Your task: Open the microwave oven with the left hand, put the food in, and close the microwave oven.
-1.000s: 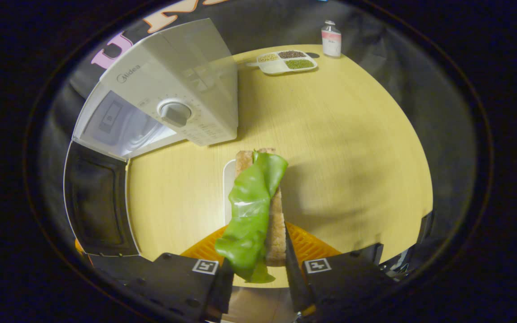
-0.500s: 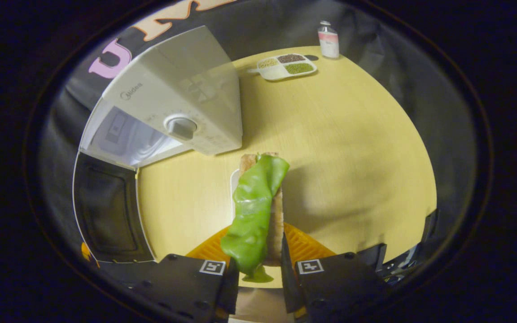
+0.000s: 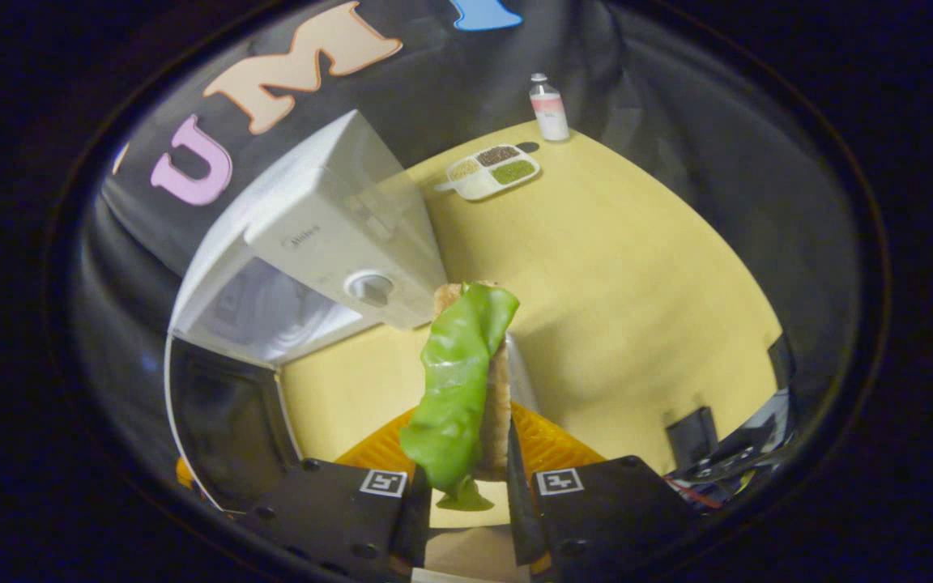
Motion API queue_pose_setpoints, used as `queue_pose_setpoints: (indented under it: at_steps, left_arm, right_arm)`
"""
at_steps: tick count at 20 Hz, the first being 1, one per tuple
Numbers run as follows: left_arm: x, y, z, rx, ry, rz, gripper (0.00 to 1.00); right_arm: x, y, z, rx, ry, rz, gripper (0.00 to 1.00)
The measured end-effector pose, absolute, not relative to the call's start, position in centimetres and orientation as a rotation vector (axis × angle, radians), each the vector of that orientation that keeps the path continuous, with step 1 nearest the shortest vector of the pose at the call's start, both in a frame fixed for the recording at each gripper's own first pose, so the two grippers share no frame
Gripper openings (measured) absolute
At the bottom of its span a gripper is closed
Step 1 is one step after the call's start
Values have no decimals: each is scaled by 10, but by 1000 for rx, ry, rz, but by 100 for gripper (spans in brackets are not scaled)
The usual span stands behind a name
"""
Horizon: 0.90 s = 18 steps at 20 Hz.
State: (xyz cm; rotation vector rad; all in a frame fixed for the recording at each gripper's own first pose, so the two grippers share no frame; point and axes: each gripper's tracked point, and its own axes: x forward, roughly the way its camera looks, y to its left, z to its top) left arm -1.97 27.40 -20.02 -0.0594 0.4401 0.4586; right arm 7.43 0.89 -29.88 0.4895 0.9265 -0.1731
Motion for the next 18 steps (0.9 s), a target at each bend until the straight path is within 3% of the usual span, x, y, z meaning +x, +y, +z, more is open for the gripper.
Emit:
queue_pose_setpoints:
  at_steps: [10,15,18]
  left_arm:
    - [0,295,-215,-51,486,271,82]
    - [-6,306,-219,-38,495,246,84]
    - [-11,309,-222,-43,505,245,84]
  right_arm:
    - [94,174,-291,877,759,-3,41]
    - [127,241,-286,980,623,110,41]
    - [152,255,-295,970,541,102,41]
